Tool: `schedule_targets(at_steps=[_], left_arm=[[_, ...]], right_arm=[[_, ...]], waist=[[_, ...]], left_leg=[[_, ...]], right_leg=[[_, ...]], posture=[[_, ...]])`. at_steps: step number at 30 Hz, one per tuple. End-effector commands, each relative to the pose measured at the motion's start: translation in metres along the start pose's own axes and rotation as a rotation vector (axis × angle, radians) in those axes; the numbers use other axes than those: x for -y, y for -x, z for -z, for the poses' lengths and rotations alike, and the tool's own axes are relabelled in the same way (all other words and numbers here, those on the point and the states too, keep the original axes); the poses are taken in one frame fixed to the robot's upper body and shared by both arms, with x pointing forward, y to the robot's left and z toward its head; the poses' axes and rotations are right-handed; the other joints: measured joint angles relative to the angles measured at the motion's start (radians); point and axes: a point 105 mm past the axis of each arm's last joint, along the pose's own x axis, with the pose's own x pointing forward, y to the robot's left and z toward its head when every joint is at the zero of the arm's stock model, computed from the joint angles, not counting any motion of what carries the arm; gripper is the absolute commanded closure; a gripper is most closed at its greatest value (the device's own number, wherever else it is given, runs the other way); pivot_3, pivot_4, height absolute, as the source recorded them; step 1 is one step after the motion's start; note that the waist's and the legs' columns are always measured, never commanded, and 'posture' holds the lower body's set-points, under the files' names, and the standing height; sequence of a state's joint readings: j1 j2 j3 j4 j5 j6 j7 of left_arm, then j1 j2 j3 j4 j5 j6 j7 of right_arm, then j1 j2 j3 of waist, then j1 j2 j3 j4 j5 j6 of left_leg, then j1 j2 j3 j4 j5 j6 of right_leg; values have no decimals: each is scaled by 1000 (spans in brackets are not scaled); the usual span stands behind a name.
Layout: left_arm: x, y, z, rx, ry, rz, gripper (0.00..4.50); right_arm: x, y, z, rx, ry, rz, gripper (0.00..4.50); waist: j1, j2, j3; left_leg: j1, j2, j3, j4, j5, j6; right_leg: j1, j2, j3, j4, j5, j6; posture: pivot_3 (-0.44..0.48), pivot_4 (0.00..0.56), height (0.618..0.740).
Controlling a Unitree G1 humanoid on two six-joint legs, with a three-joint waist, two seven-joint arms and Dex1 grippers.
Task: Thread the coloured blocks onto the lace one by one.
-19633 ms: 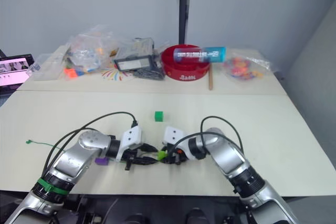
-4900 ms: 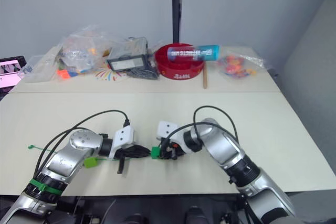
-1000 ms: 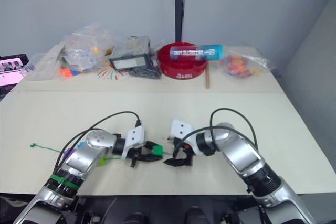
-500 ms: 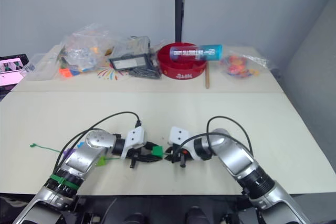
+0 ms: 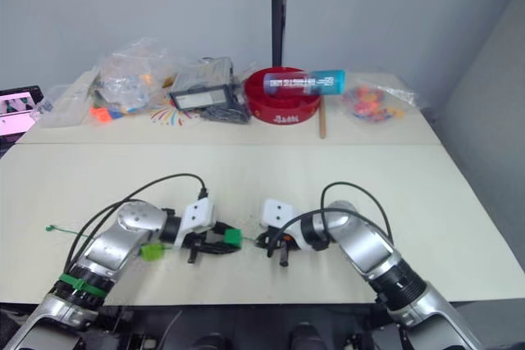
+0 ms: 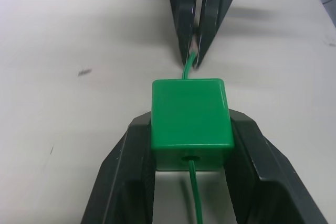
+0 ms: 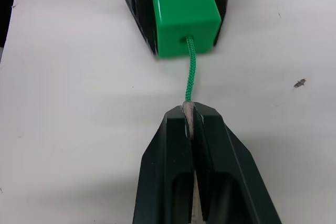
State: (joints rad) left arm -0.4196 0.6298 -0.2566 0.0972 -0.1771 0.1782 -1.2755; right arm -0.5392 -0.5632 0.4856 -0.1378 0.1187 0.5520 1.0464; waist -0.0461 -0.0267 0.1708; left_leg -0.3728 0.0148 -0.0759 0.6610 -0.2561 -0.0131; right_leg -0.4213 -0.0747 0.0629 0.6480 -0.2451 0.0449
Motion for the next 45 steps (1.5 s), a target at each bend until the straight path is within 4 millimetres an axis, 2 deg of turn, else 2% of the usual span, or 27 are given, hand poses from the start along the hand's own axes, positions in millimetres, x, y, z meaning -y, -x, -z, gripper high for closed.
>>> schedule_targets(at_steps=[1, 7, 12, 14, 18, 24, 32, 34, 40, 41, 45], left_arm=[[-1, 23, 0, -19, -30, -25, 3295], [10, 84, 39, -165, 19, -68, 3295], [18, 119, 59, -225, 47, -86, 3295], [21, 138, 71, -267, 71, -106, 3295], [24, 162, 85, -307, 101, -140, 3295], [22, 184, 98, -366, 114, -181, 3295], [15, 181, 90, -338, 96, -174, 3295], [11, 177, 84, -314, 91, -179, 2229], [6, 176, 65, -322, 70, -140, 291], [5, 176, 61, -329, 63, -134, 41], [3, 176, 46, -339, 61, -111, 41]], right_arm=[[3, 1, 1, -27, 10, 17, 4500], [4, 1, -3, -26, 29, 6, 4500], [6, 2, -4, -27, 37, 5, 4500], [6, 2, -6, -24, 42, 2, 4500], [6, 1, -7, -21, 45, 0, 4500], [7, 1, -8, -21, 48, -2, 4500], [8, -1, -9, -16, 49, -4, 4500], [8, -1, -10, -13, 47, -2, 4500], [6, -3, -10, -9, 38, 0, 4500], [6, -3, -10, -8, 37, 0, 4500], [6, -5, -12, 3, 32, 3, 4500]], waist=[[-1, 0, 0], [-10, 1, 0], [-7, 1, 0], [-5, 1, 0], [-18, 1, 0], [-24, 1, 0], [-24, 1, 0], [-24, 1, 0], [-20, 1, 0], [-20, 1, 0], [-22, 1, 0]], left_leg=[[0, 0, 0, 0, 0, 0], [1, 1, 0, 0, 0, 0], [1, 1, 1, 0, 0, 0], [1, 1, 1, 0, 0, 0], [2, 2, 1, 0, 0, 0], [3, 3, 1, -1, 0, 0], [3, 3, 1, -1, 0, 0], [3, 3, 1, -1, 0, 0], [2, 3, 1, -1, 0, 0], [2, 3, 1, -1, 0, 0], [1, 3, 1, -1, 0, 0]], right_leg=[[0, 0, 0, 0, 0, 0], [0, 1, 0, 1, 0, 0], [0, 0, 0, 0, 0, 0], [0, 0, 0, 0, 0, 0], [-1, 1, 0, 1, 0, -1], [-1, 2, 0, 2, 0, -1], [-1, 3, 0, 3, 0, -1], [-1, 3, 0, 3, 0, -1], [-1, 3, 0, 3, 0, -1], [-1, 3, 0, 3, 0, -1], [-2, 3, 0, 2, 0, -1]], posture=[[0, 150, 731], [0, 150, 731], [0, 150, 731], [0, 150, 731], [0, 150, 731], [0, 150, 731], [0, 150, 731], [0, 150, 731], [0, 150, 731], [0, 150, 731], [0, 150, 731]])
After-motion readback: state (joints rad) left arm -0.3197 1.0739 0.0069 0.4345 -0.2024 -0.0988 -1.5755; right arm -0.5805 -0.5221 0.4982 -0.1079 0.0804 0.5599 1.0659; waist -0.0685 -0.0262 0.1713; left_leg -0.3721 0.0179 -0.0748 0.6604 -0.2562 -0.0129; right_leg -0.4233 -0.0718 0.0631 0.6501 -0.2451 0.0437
